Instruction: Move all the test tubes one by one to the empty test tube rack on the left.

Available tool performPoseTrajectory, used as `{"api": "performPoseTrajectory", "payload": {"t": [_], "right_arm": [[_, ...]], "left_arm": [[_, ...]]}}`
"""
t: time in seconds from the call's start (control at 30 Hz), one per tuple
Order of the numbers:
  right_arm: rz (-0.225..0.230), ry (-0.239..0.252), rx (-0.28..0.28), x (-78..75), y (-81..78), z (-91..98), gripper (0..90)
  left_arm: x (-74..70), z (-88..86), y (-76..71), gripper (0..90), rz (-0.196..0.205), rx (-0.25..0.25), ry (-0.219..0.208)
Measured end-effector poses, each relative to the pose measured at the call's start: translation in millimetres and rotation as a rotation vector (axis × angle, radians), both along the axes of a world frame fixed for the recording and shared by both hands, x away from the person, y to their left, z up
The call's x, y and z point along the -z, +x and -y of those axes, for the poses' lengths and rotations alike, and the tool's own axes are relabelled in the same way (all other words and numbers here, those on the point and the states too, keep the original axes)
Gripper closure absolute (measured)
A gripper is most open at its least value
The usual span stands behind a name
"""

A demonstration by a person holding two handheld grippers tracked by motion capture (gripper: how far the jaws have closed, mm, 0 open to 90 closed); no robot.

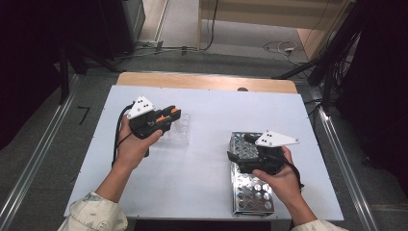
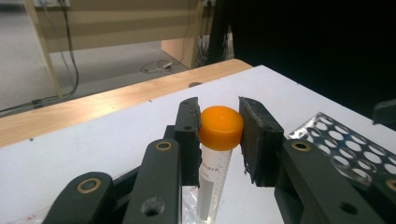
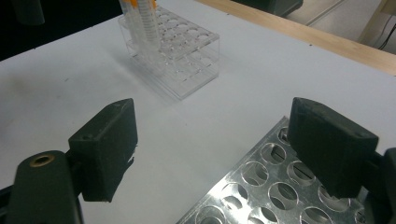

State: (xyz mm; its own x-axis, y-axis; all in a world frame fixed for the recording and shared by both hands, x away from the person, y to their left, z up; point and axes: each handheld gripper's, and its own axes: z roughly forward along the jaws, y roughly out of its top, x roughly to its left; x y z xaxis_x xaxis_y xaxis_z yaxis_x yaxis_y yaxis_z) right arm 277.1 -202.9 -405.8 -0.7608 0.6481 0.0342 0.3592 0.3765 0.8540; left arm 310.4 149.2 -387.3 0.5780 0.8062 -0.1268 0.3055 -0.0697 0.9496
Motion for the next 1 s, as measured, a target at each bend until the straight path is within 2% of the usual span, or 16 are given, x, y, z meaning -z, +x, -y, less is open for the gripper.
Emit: {"api": "performPoseTrajectory", "payload": {"t": [0.13,0.27,0.43,0.8,0.87,1.0], "right_arm": [[0.000,0.003,0.005,0.8,0.0,2.5,15.0],[0.002,0.002,0.007,0.2,-0.5,3.8,15.1],[-0.002,0.011,0.010,1.0,-1.2,5.3,15.1],[-0.007,0.018,0.021,2.9,-1.6,10.3,15.4],[-0.006,0.020,0.022,2.8,-1.9,10.4,15.4],[-0.007,0.020,0.018,3.0,-2.0,9.2,15.4]], "left_arm": [[-0.8,-3.0,4.5,71.1,0.008,-0.021,-0.004],[2.7,-2.5,9.6,71.1,0.014,-0.035,0.017],[9.1,1.2,15.1,71.1,0.012,-0.028,0.051],[33.2,4.5,17.4,71.0,-0.038,-0.026,0.116],[36.8,5.8,17.4,71.0,-0.041,-0.027,0.136],[38.1,6.9,16.5,70.6,-0.036,-0.027,0.144]]}}
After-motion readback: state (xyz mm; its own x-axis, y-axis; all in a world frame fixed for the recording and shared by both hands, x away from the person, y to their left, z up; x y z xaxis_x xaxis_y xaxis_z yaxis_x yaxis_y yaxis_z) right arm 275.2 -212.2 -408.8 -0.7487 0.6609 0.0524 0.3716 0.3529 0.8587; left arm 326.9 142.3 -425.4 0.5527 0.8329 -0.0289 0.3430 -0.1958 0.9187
